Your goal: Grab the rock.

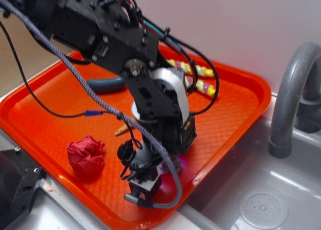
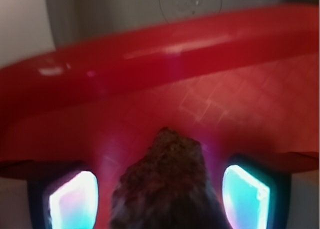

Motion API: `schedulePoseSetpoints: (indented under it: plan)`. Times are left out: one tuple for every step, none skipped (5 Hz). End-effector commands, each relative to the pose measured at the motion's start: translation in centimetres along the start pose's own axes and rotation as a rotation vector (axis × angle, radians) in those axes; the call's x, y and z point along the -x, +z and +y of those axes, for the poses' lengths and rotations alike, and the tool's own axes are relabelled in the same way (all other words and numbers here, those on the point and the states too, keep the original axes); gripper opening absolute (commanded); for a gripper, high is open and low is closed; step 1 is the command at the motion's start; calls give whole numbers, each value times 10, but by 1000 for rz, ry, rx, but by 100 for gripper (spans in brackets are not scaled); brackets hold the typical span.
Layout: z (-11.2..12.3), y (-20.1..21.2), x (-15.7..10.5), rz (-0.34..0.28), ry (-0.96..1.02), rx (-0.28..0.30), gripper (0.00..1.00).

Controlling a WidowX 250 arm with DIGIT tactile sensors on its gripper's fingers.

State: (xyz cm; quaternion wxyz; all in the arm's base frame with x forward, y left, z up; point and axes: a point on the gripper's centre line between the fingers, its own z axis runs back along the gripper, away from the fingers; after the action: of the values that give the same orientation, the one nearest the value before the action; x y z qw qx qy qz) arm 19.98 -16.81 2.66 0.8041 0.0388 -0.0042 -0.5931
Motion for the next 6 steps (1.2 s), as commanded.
schedulePoseSetpoints:
  plan:
    - [-9,12,4,-79,47,2,0]
    - [7,43,18,-79,176,-69,0]
    - [44,89,56,27,417,-131,0]
    - [67,138,90,49,668,-186,0]
    - [61,184,118,24,926,-148,0]
    - [49,222,124,-3,1182,-117,0]
